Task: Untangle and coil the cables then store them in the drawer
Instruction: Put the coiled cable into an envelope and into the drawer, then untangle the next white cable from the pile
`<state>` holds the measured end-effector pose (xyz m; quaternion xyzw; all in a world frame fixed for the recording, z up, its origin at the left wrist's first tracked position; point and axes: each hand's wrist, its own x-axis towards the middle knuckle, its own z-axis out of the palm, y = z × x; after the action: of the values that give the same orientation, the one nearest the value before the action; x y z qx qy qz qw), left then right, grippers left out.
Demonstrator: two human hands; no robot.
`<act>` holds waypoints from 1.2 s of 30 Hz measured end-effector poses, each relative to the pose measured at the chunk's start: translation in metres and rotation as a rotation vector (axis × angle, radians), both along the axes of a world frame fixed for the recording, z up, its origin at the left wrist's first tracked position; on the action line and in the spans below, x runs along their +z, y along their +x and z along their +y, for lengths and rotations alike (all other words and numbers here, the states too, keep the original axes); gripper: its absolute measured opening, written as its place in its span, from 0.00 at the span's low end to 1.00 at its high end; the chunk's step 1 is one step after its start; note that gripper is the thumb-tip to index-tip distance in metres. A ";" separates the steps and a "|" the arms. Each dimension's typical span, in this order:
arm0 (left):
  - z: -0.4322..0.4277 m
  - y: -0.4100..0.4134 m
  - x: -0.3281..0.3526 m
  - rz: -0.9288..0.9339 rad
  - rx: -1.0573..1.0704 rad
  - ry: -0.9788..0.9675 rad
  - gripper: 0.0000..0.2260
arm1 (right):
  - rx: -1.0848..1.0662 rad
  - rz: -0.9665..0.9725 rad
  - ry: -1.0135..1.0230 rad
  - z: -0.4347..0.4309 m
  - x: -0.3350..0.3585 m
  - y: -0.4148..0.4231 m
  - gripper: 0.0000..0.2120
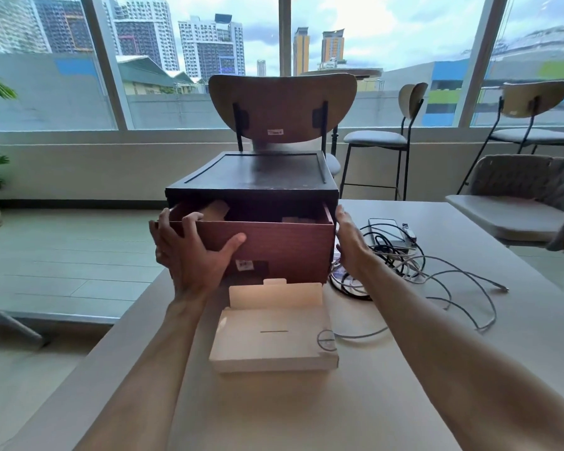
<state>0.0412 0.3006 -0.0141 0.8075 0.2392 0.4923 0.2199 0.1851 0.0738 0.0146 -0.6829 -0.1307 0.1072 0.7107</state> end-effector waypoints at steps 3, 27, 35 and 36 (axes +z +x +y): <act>0.001 0.010 0.002 0.020 0.006 -0.008 0.36 | 0.012 -0.028 -0.009 -0.002 -0.006 0.000 0.27; -0.117 -0.023 0.072 0.620 -0.869 0.041 0.07 | 0.136 -0.507 -0.417 -0.125 -0.019 -0.067 0.08; -0.191 -0.010 0.039 0.940 -0.875 0.219 0.09 | 0.033 -0.631 -0.708 -0.192 -0.033 -0.077 0.04; -0.198 -0.008 0.037 0.963 -0.859 0.259 0.10 | 0.035 -0.608 -0.731 -0.197 -0.033 -0.079 0.04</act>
<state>0.0331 0.1027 0.0227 0.9811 -0.0939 -0.0309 0.1663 0.1062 -0.1230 -0.0185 -0.8862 -0.2981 -0.0465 0.3516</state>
